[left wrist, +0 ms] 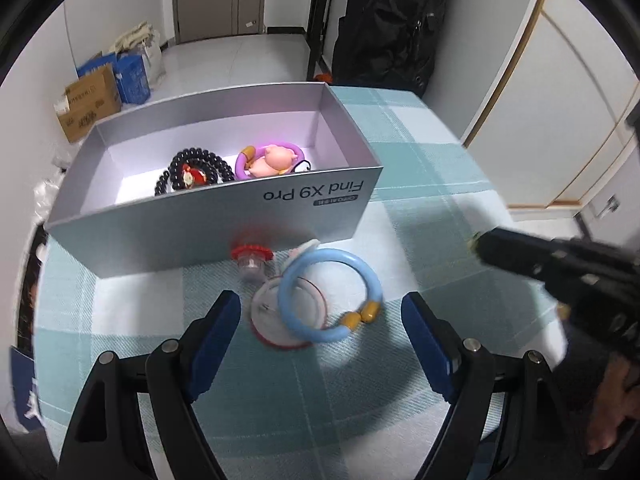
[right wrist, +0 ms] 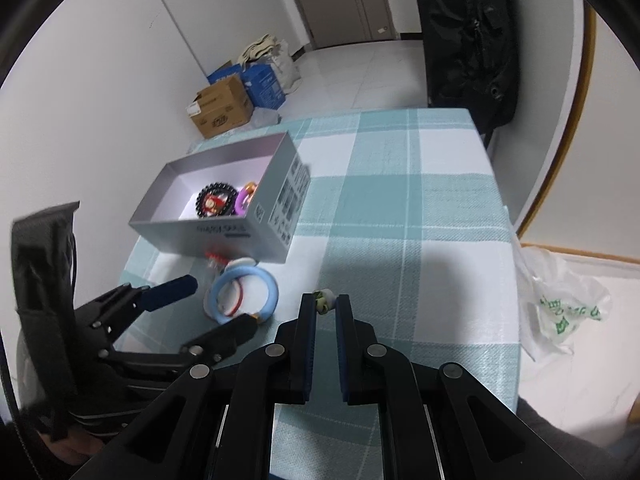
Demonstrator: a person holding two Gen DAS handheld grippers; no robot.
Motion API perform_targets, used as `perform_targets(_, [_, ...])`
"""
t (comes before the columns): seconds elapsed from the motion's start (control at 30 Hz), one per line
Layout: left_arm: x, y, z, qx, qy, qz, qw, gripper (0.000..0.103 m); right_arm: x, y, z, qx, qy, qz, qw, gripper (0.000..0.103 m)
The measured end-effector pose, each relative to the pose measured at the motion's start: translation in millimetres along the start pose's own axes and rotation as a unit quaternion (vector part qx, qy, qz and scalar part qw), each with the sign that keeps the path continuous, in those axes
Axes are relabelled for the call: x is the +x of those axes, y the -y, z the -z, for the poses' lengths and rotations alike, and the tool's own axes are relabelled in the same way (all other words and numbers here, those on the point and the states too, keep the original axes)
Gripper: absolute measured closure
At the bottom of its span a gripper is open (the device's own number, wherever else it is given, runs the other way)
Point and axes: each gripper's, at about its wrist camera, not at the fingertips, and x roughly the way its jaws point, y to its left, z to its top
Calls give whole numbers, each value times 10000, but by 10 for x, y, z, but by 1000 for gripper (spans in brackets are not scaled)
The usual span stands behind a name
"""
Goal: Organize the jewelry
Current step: 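Grasp the light blue bangle with the left tool while the right tool holds the flower charm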
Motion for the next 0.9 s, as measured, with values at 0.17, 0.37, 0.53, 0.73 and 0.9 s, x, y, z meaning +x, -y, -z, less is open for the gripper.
perform_targets(0.17, [43, 75, -6, 284, -28, -255, 9993, 24, 8, 95, -40, 146, -1, 67, 9999, 94])
perform_targets(0.37, [94, 92, -21, 390, -82, -512, 9979, 24, -15, 136, -44, 198, 26, 63, 9998, 94])
perform_targets(0.53, [115, 134, -29, 515, -84, -639, 9966, 25, -9, 126, -41, 157, 22, 81, 9998, 94])
perform_targets(0.73, [104, 53, -60, 237, -84, -371, 9990, 26, 18, 102, -49, 157, -4, 65, 9999, 94])
perform_targets(0.9, [119, 14, -74, 142, -140, -392, 9990, 54, 49, 66, -61, 112, -9, 86, 9999, 94])
